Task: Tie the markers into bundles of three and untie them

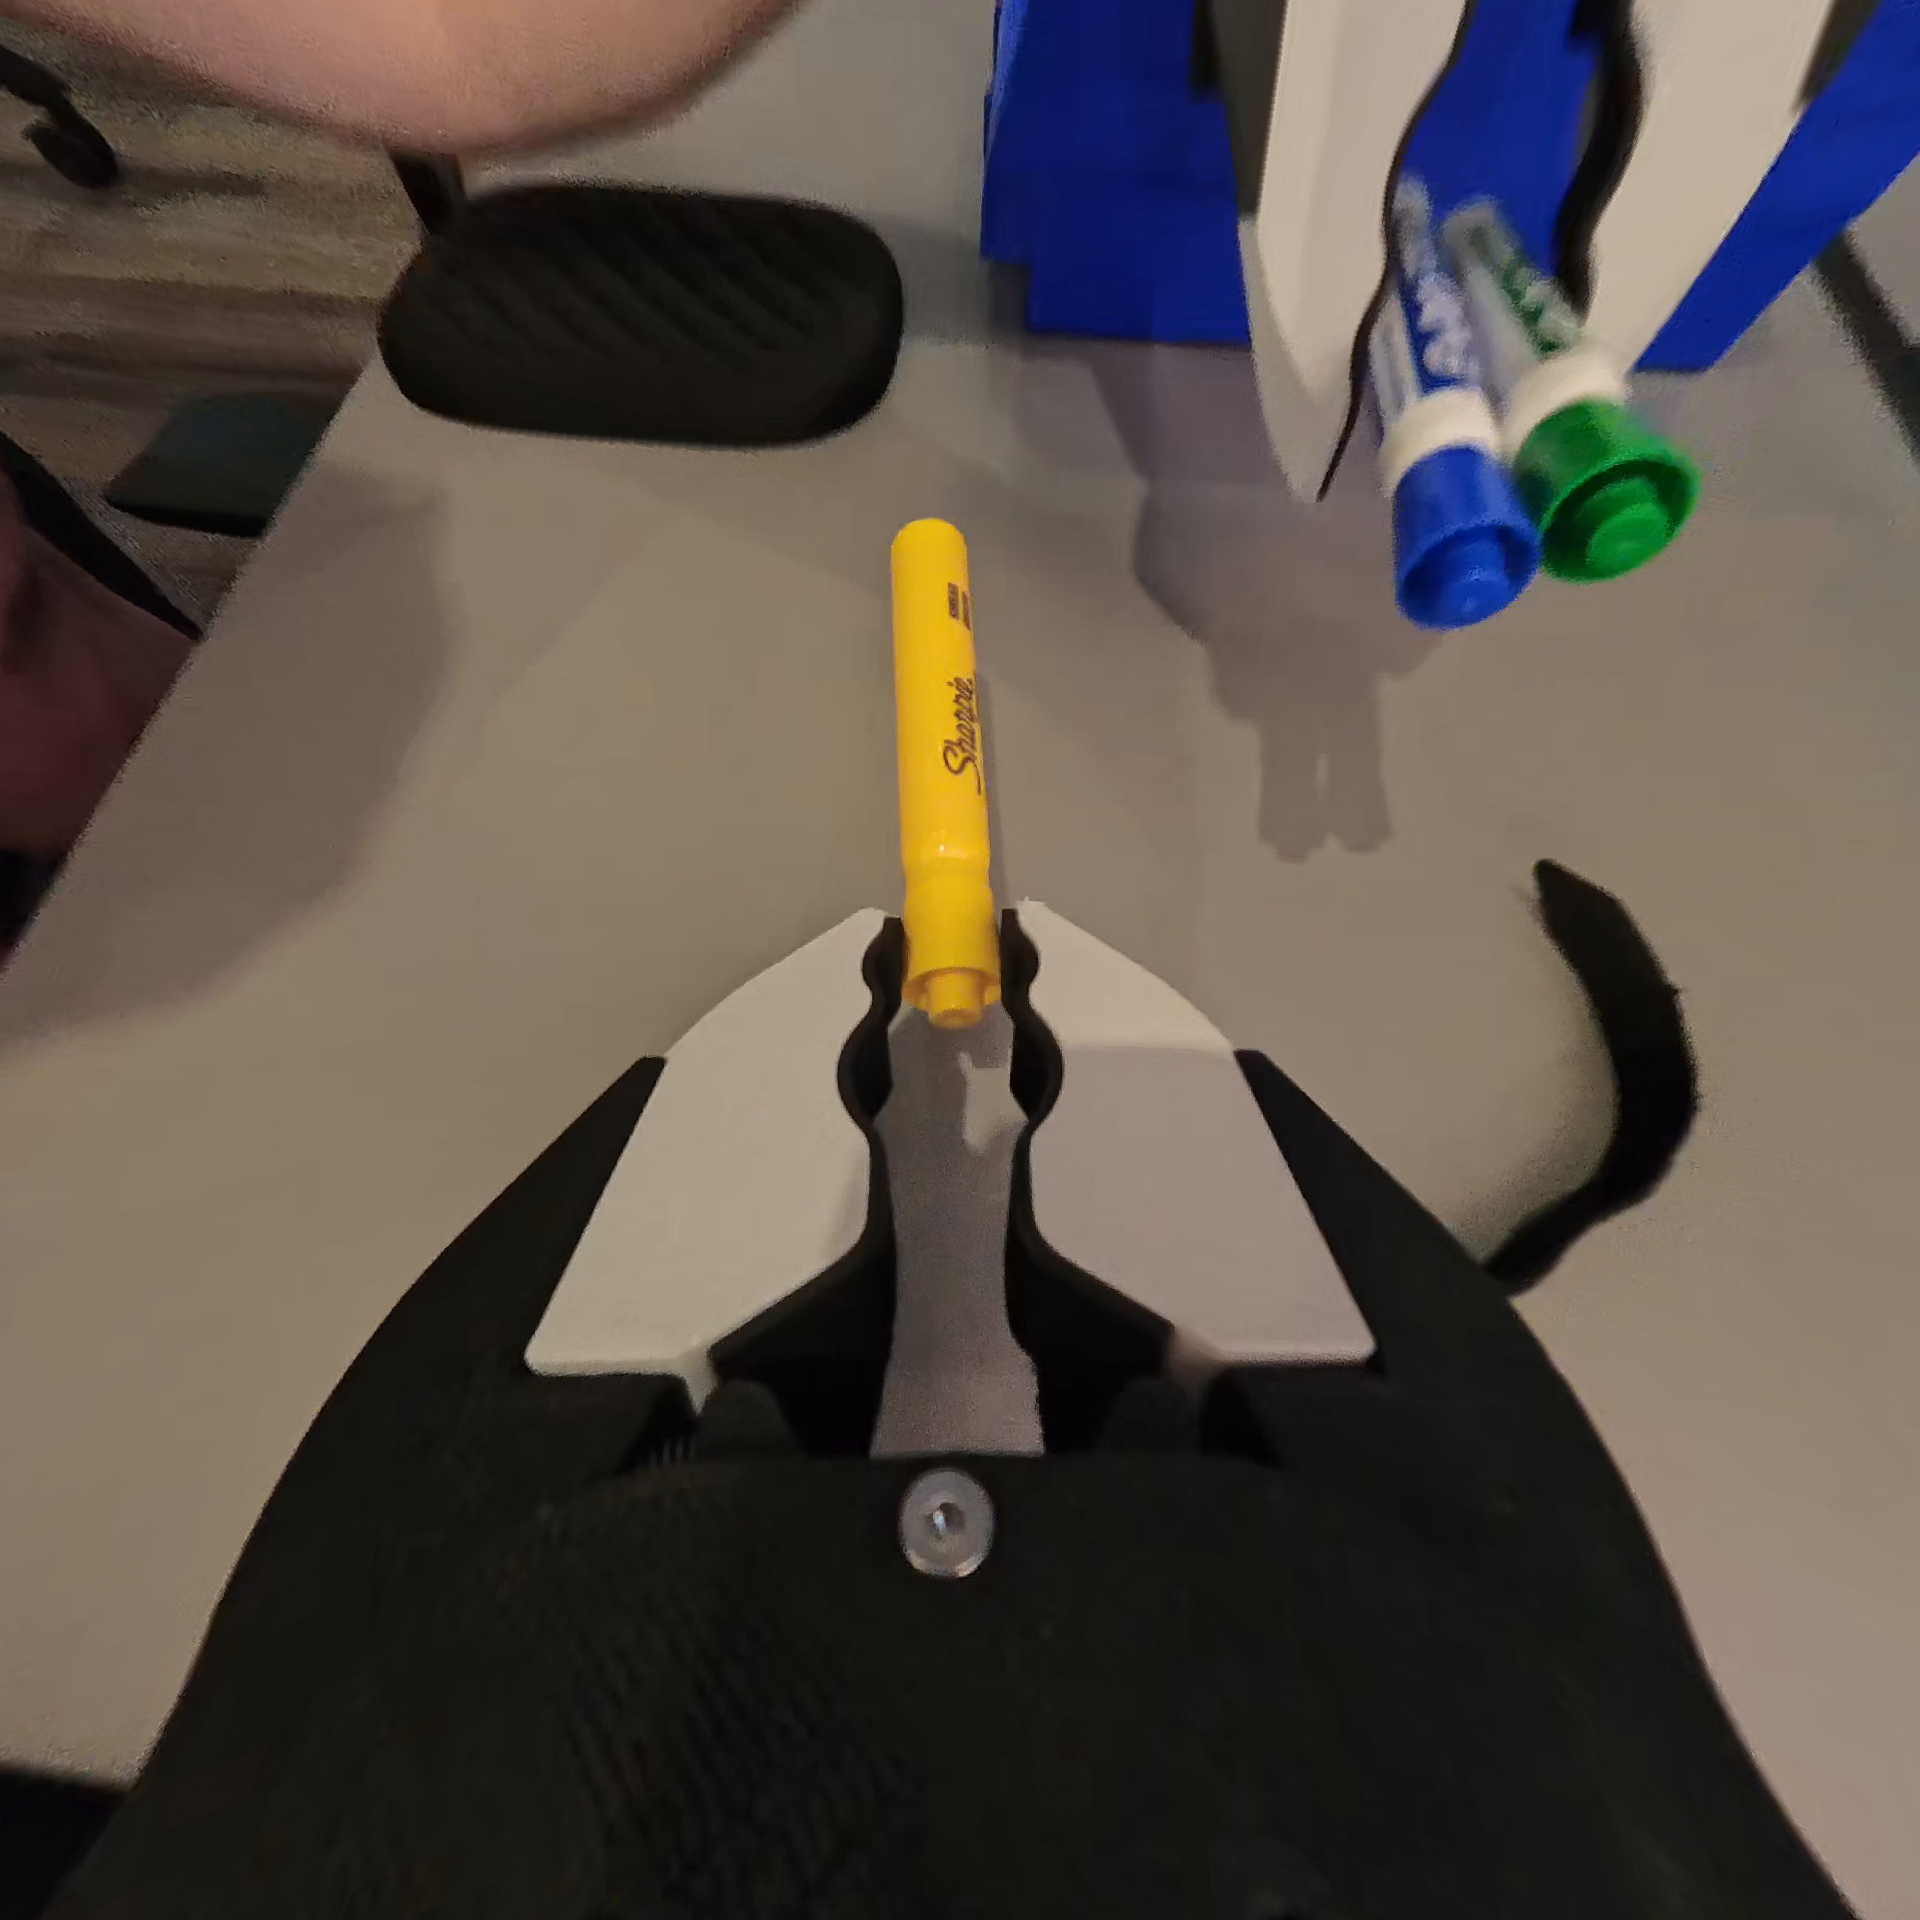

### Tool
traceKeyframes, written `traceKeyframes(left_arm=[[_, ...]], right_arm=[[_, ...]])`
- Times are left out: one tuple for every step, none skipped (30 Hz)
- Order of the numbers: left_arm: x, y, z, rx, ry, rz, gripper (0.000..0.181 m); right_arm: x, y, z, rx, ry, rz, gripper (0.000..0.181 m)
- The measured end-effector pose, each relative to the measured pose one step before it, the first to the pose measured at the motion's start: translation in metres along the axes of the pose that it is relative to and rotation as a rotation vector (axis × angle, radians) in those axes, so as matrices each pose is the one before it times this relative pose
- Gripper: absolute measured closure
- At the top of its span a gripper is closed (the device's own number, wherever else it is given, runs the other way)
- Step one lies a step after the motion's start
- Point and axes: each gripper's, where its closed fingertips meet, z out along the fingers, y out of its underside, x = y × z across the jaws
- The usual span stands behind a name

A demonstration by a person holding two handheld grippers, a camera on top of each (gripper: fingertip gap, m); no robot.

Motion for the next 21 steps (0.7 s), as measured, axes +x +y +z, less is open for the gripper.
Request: traceKeyframes(left_arm=[[-0.00074, -0.00442, 0.00048, 0.0334, 0.0101, -0.0070, 0.143], [0.00064, -0.00405, 0.00038, 0.0278, 0.0181, -0.0053, 0.143], [-0.00104, -0.00204, 0.00040, 0.0146, 0.0035, 0.0013, 0.143], [-0.00245, 0.00010, 0.00077, 0.0008, -0.0086, 0.0022, 0.143], [-0.00212, 0.00118, 0.00113, -0.0075, -0.0063, -0.0027, 0.143], [-0.00140, 0.00102, 0.00123, -0.0053, -0.0027, 0.0022, 0.143], [-0.00062, 0.00134, 0.00120, -0.0048, 0.0006, 0.0060, 0.143], [-0.00041, 0.00258, 0.00107, -0.0073, 0.0016, 0.0020, 0.143], [-0.00188, 0.00305, 0.00070, -0.0059, -0.0071, -0.0039, 0.143], [-0.00186, 0.00297, 0.00071, -0.0029, -0.0055, -0.0074, 0.143], [-0.00095, 0.00313, 0.00060, -0.0050, 0.0016, -0.0067, 0.143], [-0.00088, 0.00299, 0.00060, -0.0075, 0.0000, -0.0056, 0.143], [-0.00129, 0.00245, 0.00035, -0.0087, -0.0050, -0.0046, 0.143], [-0.00080, 0.00167, 0.00018, -0.0066, -0.0031, -0.0039, 0.143], [0.00086, 0.00116, 0.00059, -0.0073, 0.0055, -0.0023, 0.143], [-0.00042, 0.00062, 0.00074, -0.0054, -0.0064, 0.0053, 0.143], [0.00002, 0.00074, 0.00092, -0.0068, -0.0031, 0.0021, 0.143], [0.00038, 0.00140, 0.00124, -0.0118, 0.0019, -0.0032, 0.143], [-0.00203, 0.00597, 0.00176, -0.0326, -0.0130, -0.0055, 0.143], [-0.00091, 0.00360, 0.00197, -0.0144, -0.0049, -0.0048, 0.143], [0.00077, 0.00151, 0.00172, 0.0001, 0.0079, -0.0059, 0.143]], right_arm=[[0.00024, -0.00670, -0.00951, 0.0200, 0.0048, -0.0069, 0.162], [0.00339, -0.00716, -0.00933, 0.0169, 0.0213, -0.0034, 0.162], [0.00606, -0.00674, -0.00857, 0.0101, 0.0327, -0.0031, 0.162], [0.00630, -0.00658, -0.00762, 0.0062, 0.0287, -0.0052, 0.162], [0.00658, -0.00708, -0.00640, 0.0086, 0.0260, -0.0048, 0.162], [0.00747, -0.00657, -0.00491, 0.0034, 0.0255, 0.0000, 0.162], [0.00828, -0.00546, -0.00339, -0.0042, 0.0271, -0.0015, 0.162], [0.00869, -0.00441, -0.00160, -0.0116, 0.0264, -0.0046, 0.162], [0.00907, -0.00329, 0.00008, -0.0192, 0.0256, -0.0063, 0.162], [0.00893, -0.00271, 0.00150, -0.0187, 0.0231, -0.0074, 0.162], [0.00773, -0.00337, 0.00273, -0.0090, 0.0146, -0.0033, 0.162], [0.00564, -0.00463, 0.00406, 0.0041, 0.0034, 0.0011, 0.162], [0.00452, -0.00387, 0.00533, 0.0022, -0.0003, 0.0034, 0.162], [0.00444, -0.00141, 0.00638, -0.0122, 0.0060, -0.0026, 0.162], [0.00350, -0.00074, 0.00698, -0.0127, 0.0062, -0.0105, 0.162], [0.00182, -0.00112, 0.00718, -0.0059, -0.0016, -0.0065, 0.162], [0.00016, -0.00116, 0.00693, -0.0013, -0.0097, -0.0049, 0.162], [0.00042, -0.00002, 0.00605, -0.0063, -0.0034, -0.0073, 0.162], [0.00220, 0.00141, 0.00457, -0.0100, 0.0110, -0.0077, 0.162], [0.00088, 0.00127, 0.00367, -0.0060, 0.0024, -0.0060, 0.162], [-0.00048, 0.00166, 0.00262, -0.0067, -0.0055, -0.0069, 0.162]])
